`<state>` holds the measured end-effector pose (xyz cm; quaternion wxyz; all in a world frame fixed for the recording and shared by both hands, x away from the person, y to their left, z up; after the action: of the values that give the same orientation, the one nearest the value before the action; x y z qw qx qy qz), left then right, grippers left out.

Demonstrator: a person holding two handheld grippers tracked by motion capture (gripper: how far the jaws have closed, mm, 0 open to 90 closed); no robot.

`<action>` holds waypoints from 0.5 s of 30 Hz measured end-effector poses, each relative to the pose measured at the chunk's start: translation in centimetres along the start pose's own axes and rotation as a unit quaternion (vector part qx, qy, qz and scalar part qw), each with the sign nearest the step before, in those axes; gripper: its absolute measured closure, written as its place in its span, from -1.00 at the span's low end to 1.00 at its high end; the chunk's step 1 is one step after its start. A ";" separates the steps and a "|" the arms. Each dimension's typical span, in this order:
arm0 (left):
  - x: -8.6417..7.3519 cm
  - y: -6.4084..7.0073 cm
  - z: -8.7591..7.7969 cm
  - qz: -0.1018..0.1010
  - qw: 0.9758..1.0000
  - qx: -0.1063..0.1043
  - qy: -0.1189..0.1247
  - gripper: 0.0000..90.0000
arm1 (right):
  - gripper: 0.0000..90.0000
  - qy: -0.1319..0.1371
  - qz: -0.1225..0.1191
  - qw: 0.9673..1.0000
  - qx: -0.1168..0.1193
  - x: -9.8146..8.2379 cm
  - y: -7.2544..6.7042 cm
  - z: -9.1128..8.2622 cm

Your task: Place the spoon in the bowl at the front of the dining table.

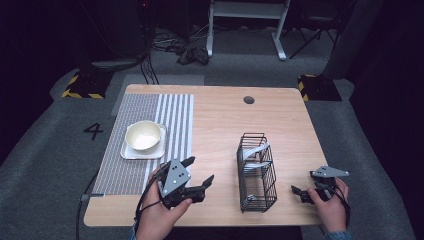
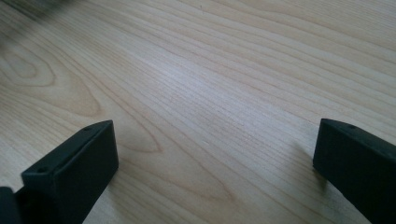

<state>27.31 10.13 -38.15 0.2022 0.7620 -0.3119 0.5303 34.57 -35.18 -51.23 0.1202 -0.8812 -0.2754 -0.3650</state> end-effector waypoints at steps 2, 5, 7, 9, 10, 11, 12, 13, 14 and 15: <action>0.1 0.5 0.3 0.003 1.000 -0.005 -0.001 -0.42 | -1.00 0.000 0.000 1.000 0.000 0.0 0.0 0.0; 0.4 1.4 0.9 0.013 1.000 -0.018 -0.006 -0.42 | -1.00 0.000 0.000 1.000 0.000 0.0 0.0 0.0; 0.7 2.1 1.1 0.020 0.999 -0.025 -0.005 -0.43 | -1.00 0.000 0.000 1.000 0.000 0.0 0.0 0.0; 1.0 2.6 1.3 0.023 0.999 -0.031 -0.002 -0.43 | -1.00 0.000 0.000 1.000 0.000 0.0 0.0 0.0; 1.1 3.1 1.5 0.025 0.999 -0.036 0.000 -0.43 | -1.00 0.000 0.000 1.000 0.000 0.0 0.0 0.0; 1.2 3.4 1.7 0.029 0.999 -0.039 -0.001 -0.43 | -1.00 0.000 0.000 1.000 0.000 0.0 0.0 0.0; 1.3 3.8 1.9 0.032 0.999 -0.043 -0.002 -0.43 | -1.00 0.000 0.000 1.000 0.000 0.0 0.0 0.0; 1.4 4.1 2.1 0.033 0.998 -0.047 -0.003 -0.43 | -1.00 0.000 0.000 1.000 0.000 0.0 0.0 0.0; 1.5 4.5 2.2 0.031 0.998 -0.051 -0.003 -0.43 | -1.00 0.000 0.000 1.000 0.000 0.0 0.0 0.0; 1.6 4.8 2.4 0.030 0.998 -0.056 -0.002 -0.43 | -1.00 0.000 0.000 1.000 0.000 0.0 0.0 0.0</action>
<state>26.05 4.70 -37.64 0.2280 0.7405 -0.3645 0.5165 34.56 -35.18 -51.23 0.1201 -0.8810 -0.2755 -0.3654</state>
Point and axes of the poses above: each handheld gripper's, and its own axes: z roughly forward along the jaws, x roughly out of its top, y roughly to its right, the point moved 1 cm from there along z, roughly forward along the jaws, and after that the axes turned 1 degree about x, right-handed, at the moved point
